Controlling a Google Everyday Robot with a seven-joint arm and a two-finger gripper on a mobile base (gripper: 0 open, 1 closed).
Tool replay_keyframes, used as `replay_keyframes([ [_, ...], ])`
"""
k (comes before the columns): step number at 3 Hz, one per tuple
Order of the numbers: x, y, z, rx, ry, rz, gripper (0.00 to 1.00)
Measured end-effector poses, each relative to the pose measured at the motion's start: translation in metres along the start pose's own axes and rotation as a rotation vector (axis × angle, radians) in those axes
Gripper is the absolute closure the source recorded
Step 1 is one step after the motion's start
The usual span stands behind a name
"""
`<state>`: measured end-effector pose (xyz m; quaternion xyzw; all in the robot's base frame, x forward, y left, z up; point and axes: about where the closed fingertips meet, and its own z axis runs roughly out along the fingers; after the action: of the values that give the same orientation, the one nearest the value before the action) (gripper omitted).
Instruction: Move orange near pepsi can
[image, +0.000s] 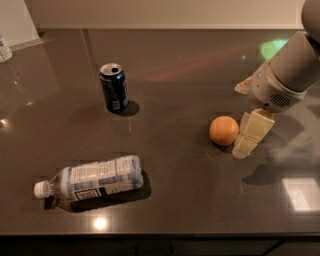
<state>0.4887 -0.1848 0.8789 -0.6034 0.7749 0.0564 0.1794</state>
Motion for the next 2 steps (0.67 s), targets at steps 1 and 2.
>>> replay_keyframes([
  [1,-0.0033,0.0015,0.0116,-0.017,-0.030,0.005,0.00],
  [2,-0.0072,0.0063,0.0191,-0.030,-0.050,0.003,0.00],
])
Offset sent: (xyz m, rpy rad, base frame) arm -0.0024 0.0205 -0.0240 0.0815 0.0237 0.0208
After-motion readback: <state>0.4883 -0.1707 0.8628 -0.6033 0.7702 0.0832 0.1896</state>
